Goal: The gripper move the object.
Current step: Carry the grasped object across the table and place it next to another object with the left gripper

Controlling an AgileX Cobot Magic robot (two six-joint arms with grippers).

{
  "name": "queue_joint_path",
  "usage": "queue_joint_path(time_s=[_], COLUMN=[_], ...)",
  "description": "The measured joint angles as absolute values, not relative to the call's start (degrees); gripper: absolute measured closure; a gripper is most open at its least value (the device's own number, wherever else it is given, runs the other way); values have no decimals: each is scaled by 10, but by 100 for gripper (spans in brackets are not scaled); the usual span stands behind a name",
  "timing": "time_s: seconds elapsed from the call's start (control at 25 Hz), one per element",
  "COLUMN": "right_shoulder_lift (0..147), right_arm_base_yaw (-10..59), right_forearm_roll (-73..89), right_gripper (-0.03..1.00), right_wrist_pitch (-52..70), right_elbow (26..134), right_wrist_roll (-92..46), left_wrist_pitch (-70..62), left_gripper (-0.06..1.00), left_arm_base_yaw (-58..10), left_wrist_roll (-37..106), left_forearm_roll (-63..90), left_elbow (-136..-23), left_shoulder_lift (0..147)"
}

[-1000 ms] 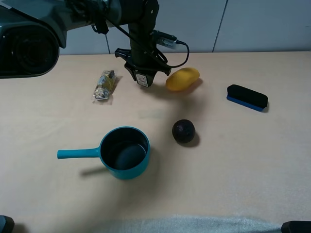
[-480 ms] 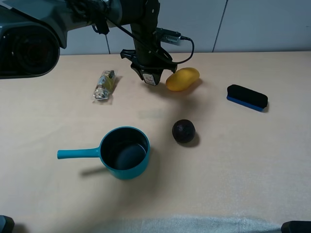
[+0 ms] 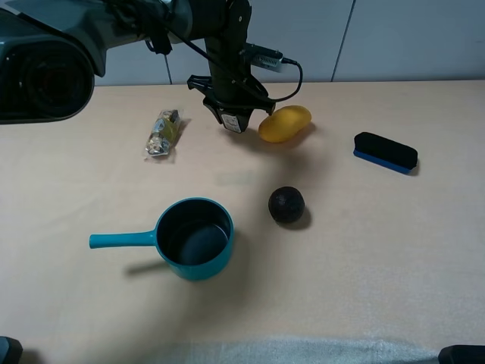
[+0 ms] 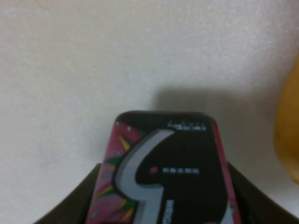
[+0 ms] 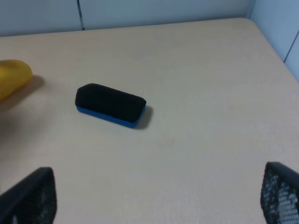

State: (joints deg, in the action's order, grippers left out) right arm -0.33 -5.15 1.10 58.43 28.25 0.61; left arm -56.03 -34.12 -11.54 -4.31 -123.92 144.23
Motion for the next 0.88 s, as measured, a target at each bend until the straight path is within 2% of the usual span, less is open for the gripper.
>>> queue_joint_path(time_s=[0.32, 0.68, 0.88], right_shoulder_lift=[-3, -3, -3], right_arm_base_yaw=[-52, -52, -52], right_forearm_roll=[11, 11, 11], right_gripper=[31, 31, 31], right_wrist_pitch=[584, 584, 584], right_elbow=[282, 282, 282], right_wrist_roll=[6, 6, 6], left_wrist_pitch=[-560, -564, -568], left_gripper=[46, 38, 30], left_arm_base_yaw=[-341, -347, -352], left_wrist_roll=[-115, -115, -115], left_forearm_roll=[-47, -49, -50], left_elbow=[-1239, -1239, -1239], left_shoulder_lift=[1442, 1442, 1442])
